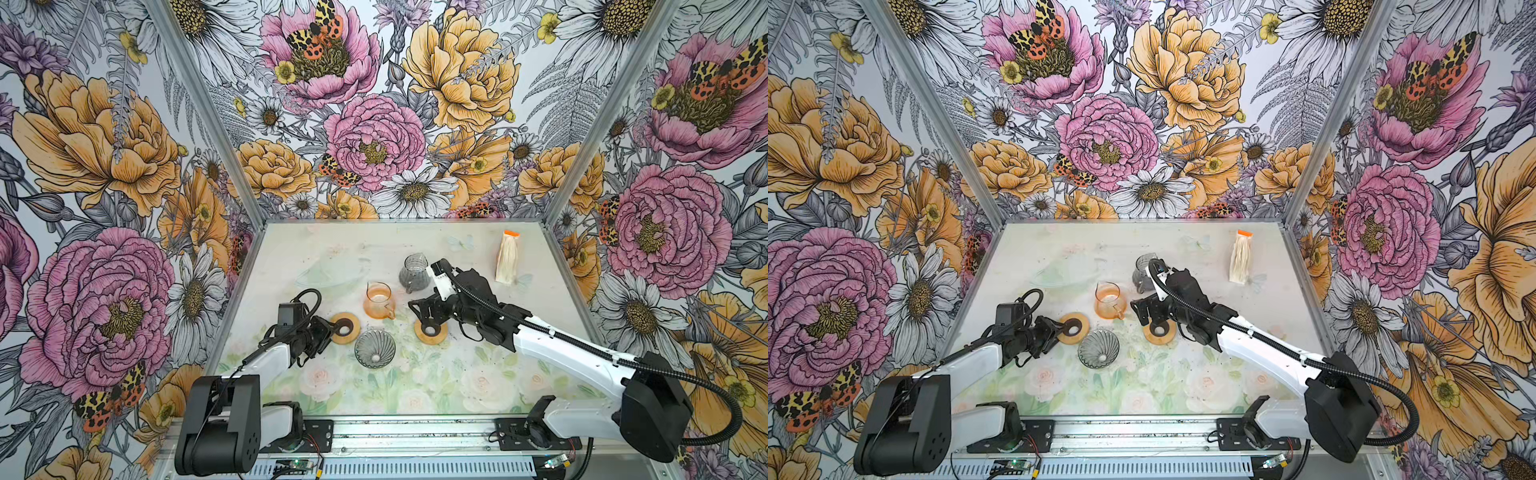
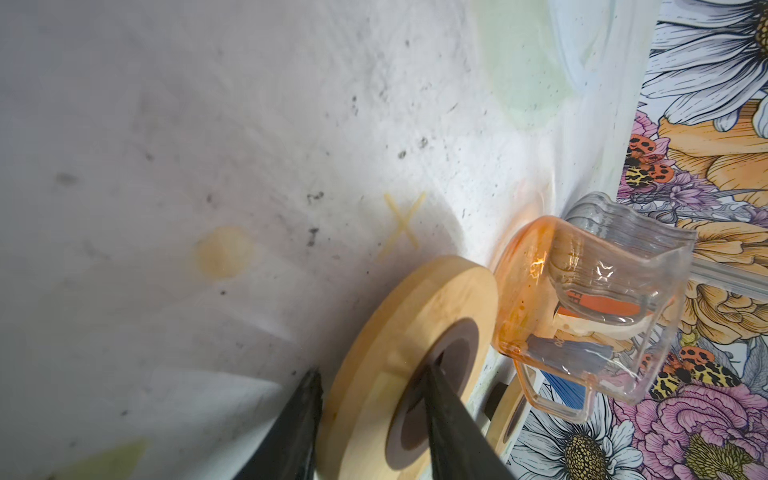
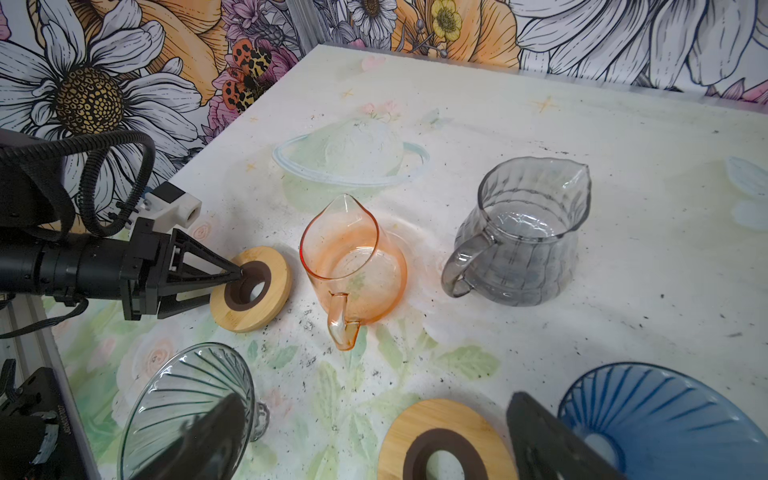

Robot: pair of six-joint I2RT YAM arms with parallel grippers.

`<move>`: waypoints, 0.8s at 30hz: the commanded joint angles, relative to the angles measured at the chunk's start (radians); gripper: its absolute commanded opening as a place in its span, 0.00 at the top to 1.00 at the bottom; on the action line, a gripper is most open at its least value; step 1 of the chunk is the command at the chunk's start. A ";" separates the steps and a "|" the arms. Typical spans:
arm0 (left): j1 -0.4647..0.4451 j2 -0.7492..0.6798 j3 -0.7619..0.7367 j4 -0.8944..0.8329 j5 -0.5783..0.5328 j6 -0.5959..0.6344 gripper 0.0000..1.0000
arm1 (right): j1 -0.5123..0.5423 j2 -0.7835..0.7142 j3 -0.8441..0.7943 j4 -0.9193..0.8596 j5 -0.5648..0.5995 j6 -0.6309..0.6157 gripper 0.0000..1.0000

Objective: Place the coffee filter in the dripper
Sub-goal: 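Lower the left gripper and close it on the bamboo holder's rim, then lift the bamboo holder with the left gripper and carry it over the orange pitcher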

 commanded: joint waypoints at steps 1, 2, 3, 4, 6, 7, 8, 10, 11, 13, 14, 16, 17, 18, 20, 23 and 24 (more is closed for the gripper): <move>0.003 0.029 -0.019 0.031 0.032 0.028 0.59 | 0.008 0.005 -0.016 0.033 0.004 0.011 0.00; 0.002 0.035 -0.017 0.032 0.037 0.031 0.61 | 0.008 0.006 -0.016 0.033 0.004 0.013 0.01; 0.002 0.042 -0.016 0.031 0.042 0.033 0.62 | 0.008 0.007 -0.018 0.034 0.004 0.013 0.01; 0.002 0.046 -0.016 0.032 0.045 0.033 0.64 | 0.008 0.008 -0.019 0.034 0.005 0.013 0.00; 0.001 0.049 -0.017 0.028 0.050 0.033 0.66 | 0.008 0.008 -0.019 0.036 0.006 0.013 0.01; 0.002 0.047 -0.016 0.026 0.050 0.033 0.66 | 0.008 0.010 -0.019 0.036 0.006 0.013 0.01; 0.002 0.042 -0.016 0.022 0.049 0.033 0.67 | 0.008 0.009 -0.019 0.038 0.004 0.013 0.01; 0.002 0.028 -0.011 0.010 0.043 0.033 0.69 | 0.008 0.011 -0.018 0.039 0.003 0.013 0.01; 0.002 0.019 -0.007 0.001 0.040 0.033 0.69 | 0.008 0.013 -0.017 0.040 0.005 0.013 0.01; 0.004 -0.003 0.006 -0.016 0.032 0.035 0.71 | 0.008 0.015 -0.015 0.041 0.004 0.013 0.01; 0.004 -0.017 0.015 -0.028 0.026 0.038 0.74 | 0.008 0.017 -0.015 0.042 0.003 0.014 0.01; 0.004 -0.043 0.031 -0.052 0.014 0.046 0.77 | 0.009 0.021 -0.012 0.044 0.000 0.014 0.01; 0.005 -0.054 0.040 -0.064 0.011 0.049 0.77 | 0.009 0.022 -0.010 0.045 0.000 0.014 0.01; 0.005 -0.065 0.050 -0.072 0.010 0.052 0.77 | 0.009 0.024 -0.010 0.045 0.000 0.014 0.01; 0.007 -0.081 0.065 -0.084 0.008 0.057 0.77 | 0.009 0.026 -0.008 0.045 -0.001 0.015 0.01; 0.010 -0.094 0.083 -0.086 0.008 0.056 0.80 | 0.010 0.029 -0.002 0.045 -0.002 0.011 0.01; 0.011 -0.096 0.091 -0.087 0.008 0.057 0.80 | 0.009 0.031 -0.001 0.046 0.000 0.011 0.01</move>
